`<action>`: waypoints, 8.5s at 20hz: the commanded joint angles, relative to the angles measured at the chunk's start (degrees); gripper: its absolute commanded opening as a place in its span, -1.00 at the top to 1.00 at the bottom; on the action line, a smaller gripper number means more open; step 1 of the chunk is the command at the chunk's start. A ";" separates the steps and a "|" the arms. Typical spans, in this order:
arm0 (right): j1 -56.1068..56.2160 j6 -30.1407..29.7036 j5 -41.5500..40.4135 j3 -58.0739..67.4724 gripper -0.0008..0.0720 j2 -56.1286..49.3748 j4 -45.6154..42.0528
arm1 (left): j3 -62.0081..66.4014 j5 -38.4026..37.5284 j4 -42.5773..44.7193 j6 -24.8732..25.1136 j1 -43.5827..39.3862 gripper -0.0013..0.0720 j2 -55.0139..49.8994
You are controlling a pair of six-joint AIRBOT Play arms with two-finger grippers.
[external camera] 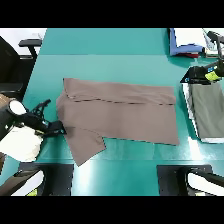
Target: Fold the shirts.
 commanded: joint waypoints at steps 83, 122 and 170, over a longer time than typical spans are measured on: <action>-14.12 -16.59 -13.68 -17.68 0.69 -25.11 26.01 | 43.15 20.20 -9.31 4.39 -20.44 0.90 -25.97; 46.07 -22.60 -26.12 31.34 -0.28 -38.16 39.76 | 64.98 8.66 0.22 1.53 1.86 0.90 -15.39; -23.43 4.94 -9.92 15.80 0.92 -15.39 8.11 | 64.81 6.21 -4.92 4.50 -20.48 0.90 -15.47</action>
